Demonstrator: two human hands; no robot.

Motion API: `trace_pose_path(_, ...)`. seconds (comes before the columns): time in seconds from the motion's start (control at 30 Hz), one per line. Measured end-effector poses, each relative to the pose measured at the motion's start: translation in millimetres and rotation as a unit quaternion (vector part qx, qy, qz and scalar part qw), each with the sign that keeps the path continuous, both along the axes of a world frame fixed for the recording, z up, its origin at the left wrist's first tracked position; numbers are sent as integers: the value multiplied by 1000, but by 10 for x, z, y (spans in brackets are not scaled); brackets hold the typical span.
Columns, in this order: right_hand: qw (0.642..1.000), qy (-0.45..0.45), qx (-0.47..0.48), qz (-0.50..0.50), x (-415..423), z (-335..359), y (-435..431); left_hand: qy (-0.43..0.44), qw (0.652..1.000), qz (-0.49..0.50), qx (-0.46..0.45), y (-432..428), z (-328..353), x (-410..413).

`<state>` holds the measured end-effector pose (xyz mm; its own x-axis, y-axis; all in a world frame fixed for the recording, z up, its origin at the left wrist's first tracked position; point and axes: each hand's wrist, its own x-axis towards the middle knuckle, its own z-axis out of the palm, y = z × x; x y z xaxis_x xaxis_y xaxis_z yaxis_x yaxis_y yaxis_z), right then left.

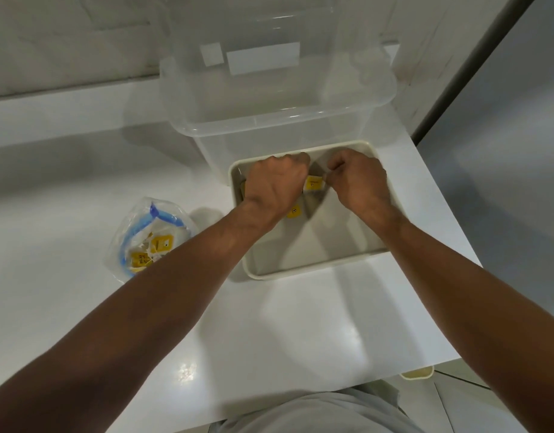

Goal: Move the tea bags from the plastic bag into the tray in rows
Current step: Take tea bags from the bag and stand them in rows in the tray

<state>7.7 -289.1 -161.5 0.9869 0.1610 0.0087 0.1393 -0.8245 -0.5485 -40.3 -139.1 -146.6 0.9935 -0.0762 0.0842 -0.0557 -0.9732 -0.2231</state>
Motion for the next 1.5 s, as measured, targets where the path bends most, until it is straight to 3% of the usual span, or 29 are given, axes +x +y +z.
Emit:
trace_pose_path(0.13,997,37,-64,2,-54,-37,-32,-36,999,-28,0,-37,-30,-58)
trace_pose_path(0.33,989,94,-114,-2,3,-12,83,10,999,-22,39,-40,-11,-95)
trace_pose_path(0.57,976,183,-74,91,-106,-65,10,144,982,-120,35,-120,-145,-328)
trace_pose_path(0.87,980,166,7,106,35,-151,4,97,988,-85,83,-113,-192,-302)
trace_pose_path(1.1,990,82,-38,105,80,-132,25,121,984,-68,111,-130,-166,-254)
trace_pose_path(1.5,983,147,5,106,67,-146,18,116,986,-64,105,-248,-122,-373)
